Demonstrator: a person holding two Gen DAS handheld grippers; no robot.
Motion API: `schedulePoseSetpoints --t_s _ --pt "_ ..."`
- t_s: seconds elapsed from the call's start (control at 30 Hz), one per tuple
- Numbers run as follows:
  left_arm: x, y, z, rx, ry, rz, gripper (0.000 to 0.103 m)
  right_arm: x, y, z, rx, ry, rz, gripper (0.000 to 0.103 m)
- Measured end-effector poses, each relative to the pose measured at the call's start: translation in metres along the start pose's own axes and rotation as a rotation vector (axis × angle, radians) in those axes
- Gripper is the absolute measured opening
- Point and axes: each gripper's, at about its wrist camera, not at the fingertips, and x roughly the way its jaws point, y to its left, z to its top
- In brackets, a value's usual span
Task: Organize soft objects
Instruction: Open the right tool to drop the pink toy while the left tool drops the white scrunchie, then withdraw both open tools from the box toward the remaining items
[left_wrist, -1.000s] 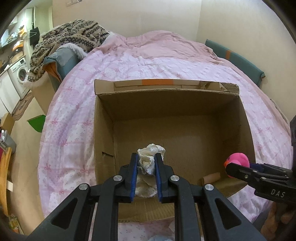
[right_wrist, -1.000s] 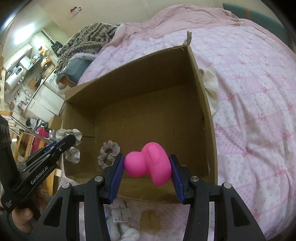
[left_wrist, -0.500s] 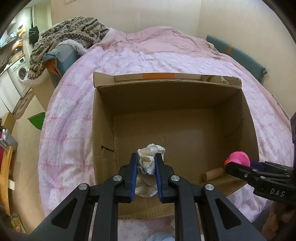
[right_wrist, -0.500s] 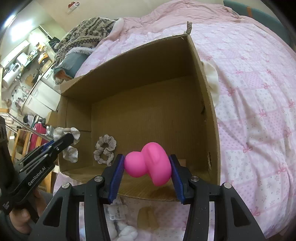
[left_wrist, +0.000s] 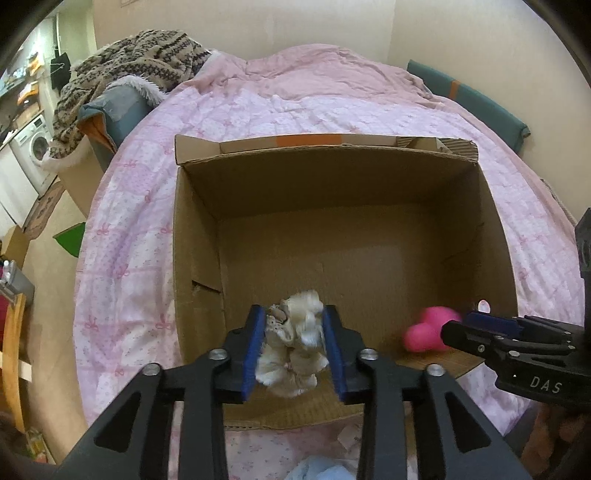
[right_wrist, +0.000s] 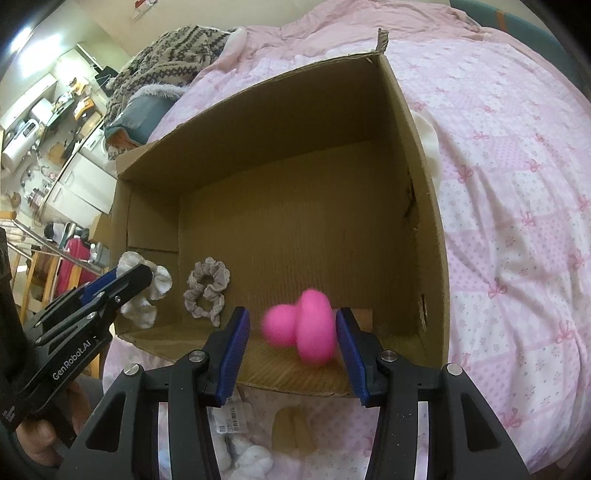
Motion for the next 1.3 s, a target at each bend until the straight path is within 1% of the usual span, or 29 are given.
schedulePoseSetpoints --t_s 0.03,0.1,0.17,0.3,0.37,0.4,0.43,0.57,0.67,0.83,0.9,1.0,1.07,1.2,1.3 --pt "0.0 0.0 0.0 0.003 -0.003 0.009 0.04 0.0 0.0 0.0 -0.001 0.001 -0.003 0.051" --pt "-0.002 0.0 0.0 0.009 -0.008 0.019 0.053 0.002 -0.001 0.0 0.001 0.012 -0.016 0.051" --pt "-0.005 -0.001 0.0 0.016 -0.022 0.024 0.056 0.004 -0.002 0.0 0.011 0.019 -0.012 0.051" --pt "-0.008 -0.002 0.001 0.023 -0.033 0.026 0.058 0.001 -0.002 0.001 0.011 0.003 -0.006 0.051" --pt "-0.008 0.0 0.002 0.021 -0.034 0.027 0.058 -0.001 -0.002 0.002 0.016 -0.006 0.012 0.058" --pt "-0.009 0.0 0.002 0.017 -0.036 0.029 0.058 -0.002 -0.002 0.002 0.02 -0.012 0.017 0.069" --pt "-0.009 0.0 0.002 0.015 -0.037 0.03 0.058 -0.004 -0.003 0.003 0.025 -0.024 0.018 0.076" --pt "-0.011 0.004 0.003 0.0 -0.045 0.027 0.058 -0.011 -0.004 0.005 0.041 -0.065 0.036 0.076" --pt "-0.015 0.007 0.004 -0.006 -0.06 0.063 0.058 -0.015 -0.004 0.006 0.045 -0.085 0.042 0.076" --pt "-0.025 0.014 0.005 -0.049 -0.069 0.057 0.06 -0.024 -0.002 0.004 0.04 -0.114 0.035 0.076" --pt "-0.029 0.017 0.002 -0.06 -0.075 0.057 0.06 -0.032 -0.001 0.002 0.027 -0.143 0.029 0.076" --pt "-0.036 0.02 -0.001 -0.065 -0.085 0.082 0.061 -0.043 -0.001 0.0 0.028 -0.199 0.029 0.076" --pt "-0.04 0.02 -0.003 -0.058 -0.093 0.064 0.062 -0.049 -0.001 -0.002 0.03 -0.227 0.028 0.076" --pt "-0.047 0.02 -0.006 -0.048 -0.1 0.057 0.062 -0.051 -0.003 -0.01 0.033 -0.239 -0.038 0.076" --pt "-0.051 0.019 -0.009 -0.046 -0.095 0.044 0.062 -0.052 -0.008 -0.014 0.056 -0.235 -0.035 0.076"
